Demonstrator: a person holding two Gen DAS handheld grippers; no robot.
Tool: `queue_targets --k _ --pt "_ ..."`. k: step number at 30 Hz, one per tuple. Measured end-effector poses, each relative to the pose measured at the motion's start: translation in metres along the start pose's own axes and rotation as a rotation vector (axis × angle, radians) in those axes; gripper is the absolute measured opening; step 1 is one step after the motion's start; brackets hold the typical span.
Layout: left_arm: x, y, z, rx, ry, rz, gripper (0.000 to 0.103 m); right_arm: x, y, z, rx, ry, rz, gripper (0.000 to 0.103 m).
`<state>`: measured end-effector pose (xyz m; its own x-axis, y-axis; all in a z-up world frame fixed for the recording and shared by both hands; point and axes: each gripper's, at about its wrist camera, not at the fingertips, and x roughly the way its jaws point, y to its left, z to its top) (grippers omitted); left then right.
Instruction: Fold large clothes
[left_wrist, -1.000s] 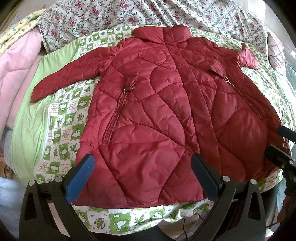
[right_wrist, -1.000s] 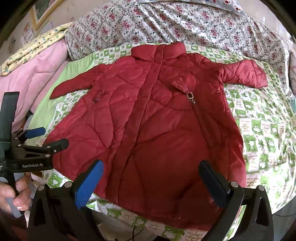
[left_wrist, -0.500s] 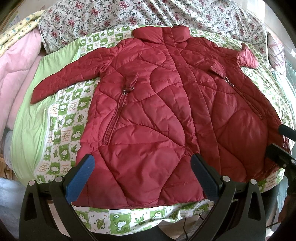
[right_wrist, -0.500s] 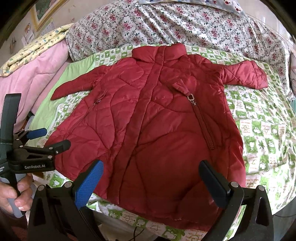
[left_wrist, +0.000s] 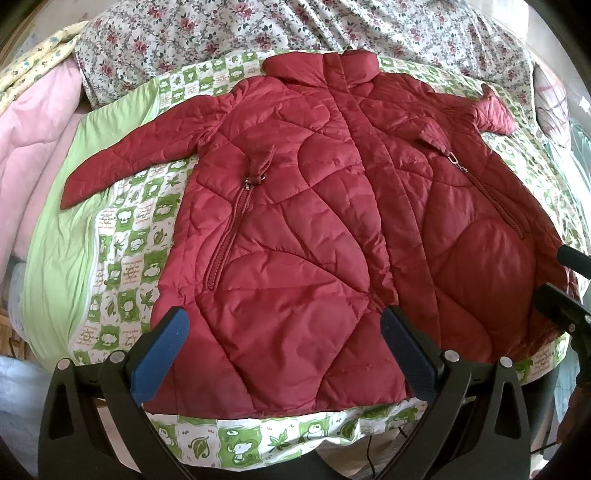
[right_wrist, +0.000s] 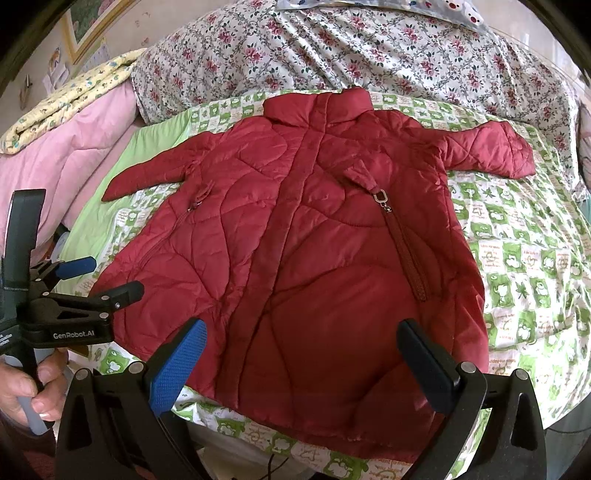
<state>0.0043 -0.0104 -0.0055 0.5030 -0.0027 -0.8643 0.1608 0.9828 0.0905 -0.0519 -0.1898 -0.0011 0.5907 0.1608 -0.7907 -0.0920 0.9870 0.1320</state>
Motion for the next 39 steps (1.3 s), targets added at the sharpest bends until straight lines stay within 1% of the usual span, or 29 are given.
queue_targets --k 6,10,14,17,18,19,22,23,24,26,27,34,38,39 --pt "-0.003 0.000 0.003 0.002 0.001 0.002 0.103 0.000 0.000 0.000 0.006 0.005 0.005 0.103" --pt "-0.003 0.001 0.002 0.003 0.002 0.002 0.103 0.000 0.000 0.002 -0.006 0.004 -0.011 0.103" --pt "0.001 0.001 0.002 0.006 0.005 -0.002 0.103 0.000 -0.001 0.007 -0.014 -0.026 -0.019 0.103" --pt "0.005 0.006 0.004 0.007 0.013 -0.012 0.103 0.000 -0.005 0.012 0.001 -0.013 -0.016 0.103" --pt "0.006 0.007 0.004 0.006 0.012 -0.016 0.103 0.001 -0.007 0.013 0.016 0.012 -0.008 0.103" --pt "0.008 0.008 0.005 0.003 0.011 -0.020 0.103 0.001 -0.008 0.015 0.022 0.019 -0.007 0.103" --pt "0.007 0.010 0.009 -0.002 -0.024 -0.025 0.103 0.001 -0.014 0.017 0.033 0.030 -0.011 0.103" --pt "0.005 0.010 0.010 -0.004 -0.044 -0.027 0.103 0.001 -0.017 0.019 0.034 0.023 -0.019 0.103" --pt "0.005 0.011 0.011 -0.005 -0.047 -0.029 0.103 0.002 -0.020 0.020 0.040 0.021 -0.021 0.103" --pt "0.004 0.011 0.014 0.000 -0.073 -0.014 0.103 0.002 -0.025 0.023 0.042 0.011 -0.031 0.103" --pt "0.006 0.010 0.016 0.018 -0.054 0.012 0.103 0.002 -0.028 0.024 0.042 0.005 -0.038 0.103" --pt "0.017 0.014 0.026 0.017 -0.002 0.026 0.103 -0.002 -0.059 0.040 0.081 -0.080 -0.049 0.103" --pt "0.021 0.013 0.033 0.020 -0.012 0.038 0.103 -0.002 -0.088 0.057 0.131 -0.106 -0.066 0.103" --pt "0.023 0.014 0.035 0.015 -0.011 0.030 0.103 -0.003 -0.093 0.060 0.135 -0.107 -0.080 0.103"
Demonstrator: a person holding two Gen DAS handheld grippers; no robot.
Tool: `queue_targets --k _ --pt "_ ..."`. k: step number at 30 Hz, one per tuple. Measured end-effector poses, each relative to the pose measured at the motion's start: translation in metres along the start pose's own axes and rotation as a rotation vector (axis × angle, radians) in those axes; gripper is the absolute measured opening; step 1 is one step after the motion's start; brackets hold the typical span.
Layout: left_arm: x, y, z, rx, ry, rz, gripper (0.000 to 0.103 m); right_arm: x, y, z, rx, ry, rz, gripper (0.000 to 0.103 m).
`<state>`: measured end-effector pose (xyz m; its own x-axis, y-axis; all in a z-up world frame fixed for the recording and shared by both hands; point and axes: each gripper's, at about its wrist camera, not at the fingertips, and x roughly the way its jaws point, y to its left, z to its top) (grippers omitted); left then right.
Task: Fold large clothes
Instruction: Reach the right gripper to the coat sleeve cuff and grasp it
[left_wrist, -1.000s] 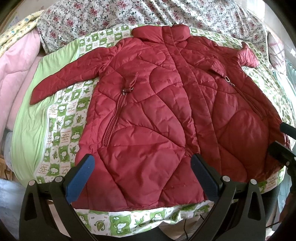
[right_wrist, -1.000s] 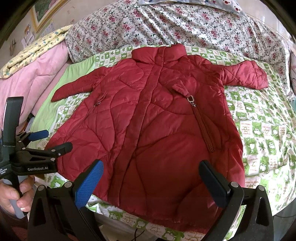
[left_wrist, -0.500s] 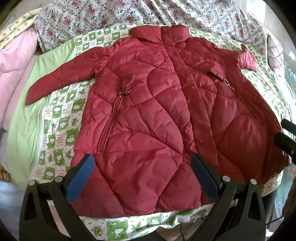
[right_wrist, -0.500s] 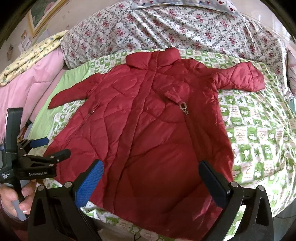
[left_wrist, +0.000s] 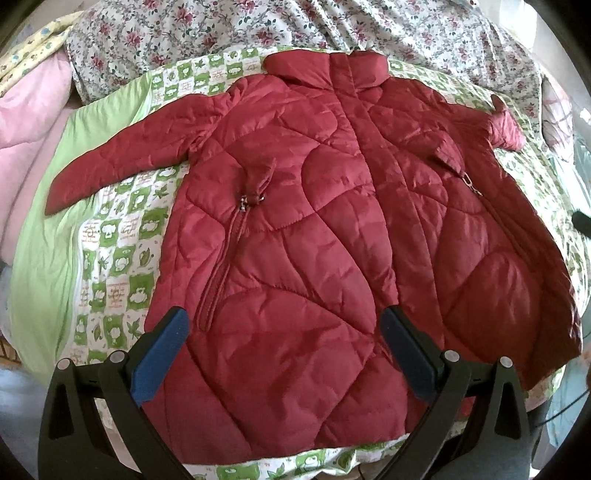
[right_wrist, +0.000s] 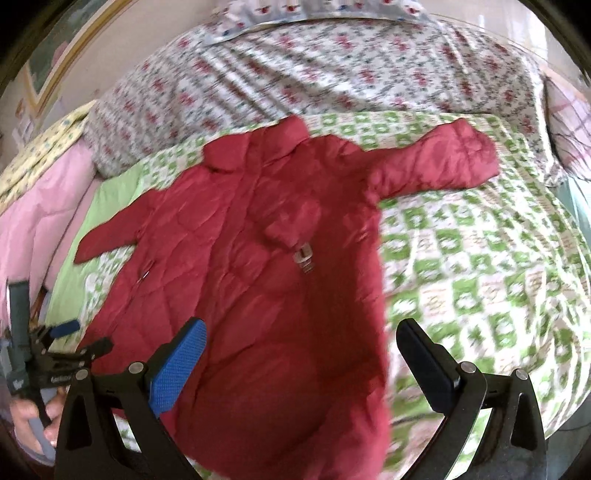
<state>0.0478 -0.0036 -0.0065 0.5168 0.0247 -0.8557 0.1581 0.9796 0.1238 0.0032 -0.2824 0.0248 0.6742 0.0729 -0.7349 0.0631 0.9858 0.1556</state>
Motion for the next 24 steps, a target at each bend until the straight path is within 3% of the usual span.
queue_targets --k 15,24 --pt "0.024 0.007 0.038 -0.051 -0.009 -0.021 0.103 0.042 -0.087 0.069 0.160 -0.003 -0.082 0.103" --pt "0.047 -0.002 0.051 -0.055 0.030 -0.050 0.103 0.100 -0.162 0.151 0.245 -0.005 -0.239 0.101"
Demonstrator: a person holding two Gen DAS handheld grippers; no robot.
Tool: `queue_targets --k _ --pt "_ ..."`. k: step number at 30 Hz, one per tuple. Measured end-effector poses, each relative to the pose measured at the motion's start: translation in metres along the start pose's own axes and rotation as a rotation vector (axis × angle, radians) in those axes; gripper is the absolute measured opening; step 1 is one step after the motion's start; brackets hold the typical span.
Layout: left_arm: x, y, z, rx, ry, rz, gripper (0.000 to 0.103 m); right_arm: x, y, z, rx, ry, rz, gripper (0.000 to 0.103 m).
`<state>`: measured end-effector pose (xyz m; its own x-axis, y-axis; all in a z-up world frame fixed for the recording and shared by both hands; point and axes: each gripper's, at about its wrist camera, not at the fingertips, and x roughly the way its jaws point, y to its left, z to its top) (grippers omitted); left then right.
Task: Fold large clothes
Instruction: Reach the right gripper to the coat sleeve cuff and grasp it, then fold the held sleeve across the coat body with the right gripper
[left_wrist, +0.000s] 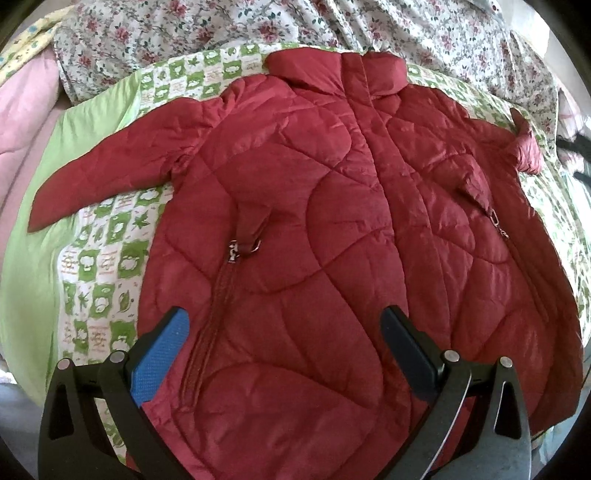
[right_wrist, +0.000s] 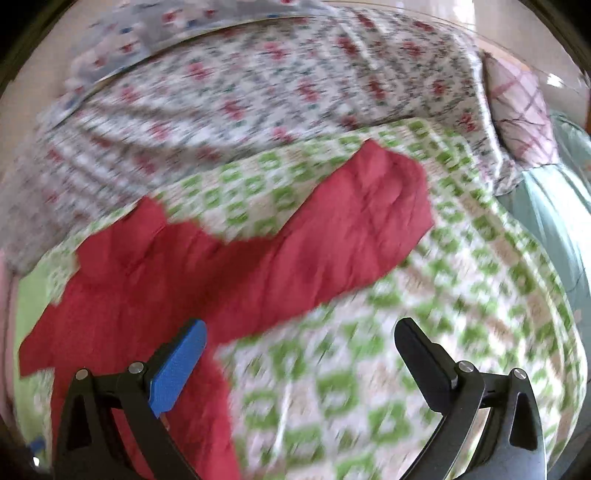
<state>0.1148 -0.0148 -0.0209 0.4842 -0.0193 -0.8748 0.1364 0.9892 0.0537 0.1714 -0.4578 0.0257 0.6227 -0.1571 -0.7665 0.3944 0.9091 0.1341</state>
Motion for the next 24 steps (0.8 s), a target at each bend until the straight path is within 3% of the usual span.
queue_targets --k 6,14,15,17,18,19,23,24 --pt "0.014 -0.004 0.011 0.003 0.015 0.001 0.103 0.067 -0.031 0.073 0.097 0.030 -0.114 0.101" --pt "0.029 -0.002 0.022 -0.001 0.023 0.015 0.103 0.148 -0.047 0.103 0.119 0.114 -0.213 0.092" --pt "0.031 -0.002 0.023 0.000 0.028 0.016 0.103 0.156 -0.050 0.103 0.124 0.119 -0.209 0.088" --pt "0.033 -0.002 0.022 0.003 0.037 0.015 0.103 0.165 -0.054 0.102 0.125 0.129 -0.209 0.062" --pt "0.034 -0.002 0.022 0.004 0.038 0.015 0.103 0.167 -0.056 0.100 0.133 0.131 -0.189 0.039" --pt "0.035 -0.001 0.022 0.004 0.040 0.014 0.103 0.166 -0.057 0.098 0.146 0.131 -0.161 0.028" --pt "0.036 0.000 0.022 -0.005 0.047 -0.001 0.103 0.144 -0.044 0.094 0.122 0.061 -0.063 0.014" --pt "0.036 0.000 0.022 -0.008 0.048 -0.008 0.103 0.132 -0.037 0.091 0.115 0.035 0.004 0.012"
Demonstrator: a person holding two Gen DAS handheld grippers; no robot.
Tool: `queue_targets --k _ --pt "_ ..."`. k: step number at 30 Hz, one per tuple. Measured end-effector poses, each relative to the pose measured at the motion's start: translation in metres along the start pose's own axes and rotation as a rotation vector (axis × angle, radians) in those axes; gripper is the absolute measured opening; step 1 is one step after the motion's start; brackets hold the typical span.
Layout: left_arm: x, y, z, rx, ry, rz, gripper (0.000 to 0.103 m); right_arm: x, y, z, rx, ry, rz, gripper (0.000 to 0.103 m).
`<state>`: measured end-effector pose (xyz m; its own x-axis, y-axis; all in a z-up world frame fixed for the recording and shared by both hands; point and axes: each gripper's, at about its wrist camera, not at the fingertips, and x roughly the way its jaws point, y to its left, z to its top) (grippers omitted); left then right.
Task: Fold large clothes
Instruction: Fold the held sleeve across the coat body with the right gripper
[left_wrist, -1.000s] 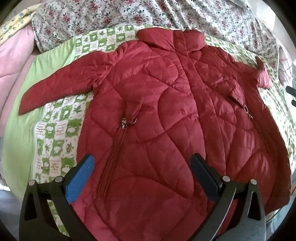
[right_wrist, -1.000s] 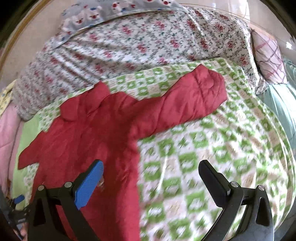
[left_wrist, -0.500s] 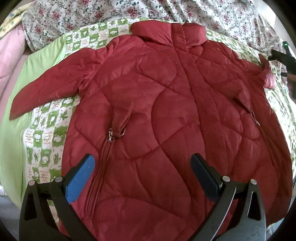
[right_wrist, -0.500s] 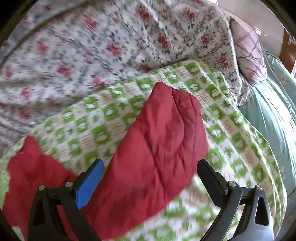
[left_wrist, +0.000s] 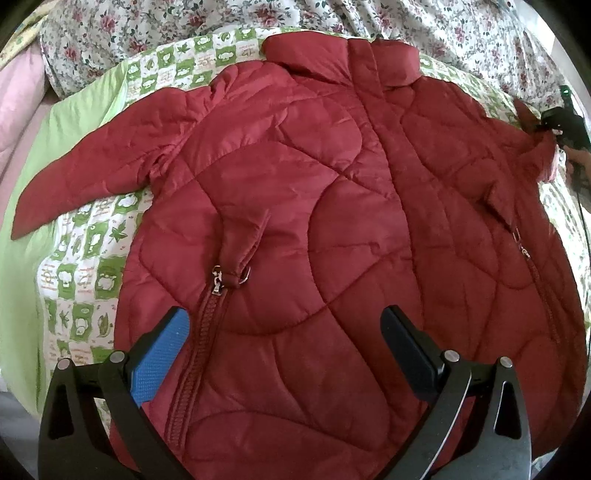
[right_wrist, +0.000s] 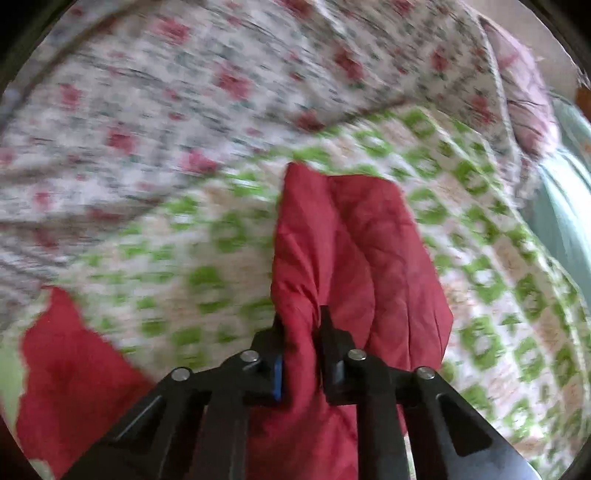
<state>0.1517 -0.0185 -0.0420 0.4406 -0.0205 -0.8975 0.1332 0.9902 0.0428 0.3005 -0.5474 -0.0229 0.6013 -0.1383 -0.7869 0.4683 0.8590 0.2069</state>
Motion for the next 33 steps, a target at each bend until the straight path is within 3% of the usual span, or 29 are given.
queue_targets --k 8,16,20,24,29,33 --pt "-0.006 0.007 0.002 -0.025 -0.021 -0.049 0.103 -0.068 0.090 -0.039 -0.166 -0.035 0.289 0.011" --pt "-0.005 0.034 0.009 -0.103 -0.015 -0.145 0.103 -0.106 0.206 -0.135 -0.450 0.059 0.533 0.011" --pt "-0.002 0.053 0.015 -0.150 -0.015 -0.183 0.103 -0.105 0.244 -0.183 -0.590 0.130 0.558 0.012" --pt "0.001 0.069 0.028 -0.193 -0.027 -0.235 0.103 -0.098 0.256 -0.214 -0.658 0.198 0.576 0.013" --pt "0.015 0.079 0.062 -0.216 -0.028 -0.332 0.103 -0.092 0.254 -0.233 -0.713 0.241 0.565 0.017" --pt "0.039 0.065 0.101 -0.178 0.002 -0.377 0.103 -0.092 0.254 -0.234 -0.732 0.253 0.571 0.021"
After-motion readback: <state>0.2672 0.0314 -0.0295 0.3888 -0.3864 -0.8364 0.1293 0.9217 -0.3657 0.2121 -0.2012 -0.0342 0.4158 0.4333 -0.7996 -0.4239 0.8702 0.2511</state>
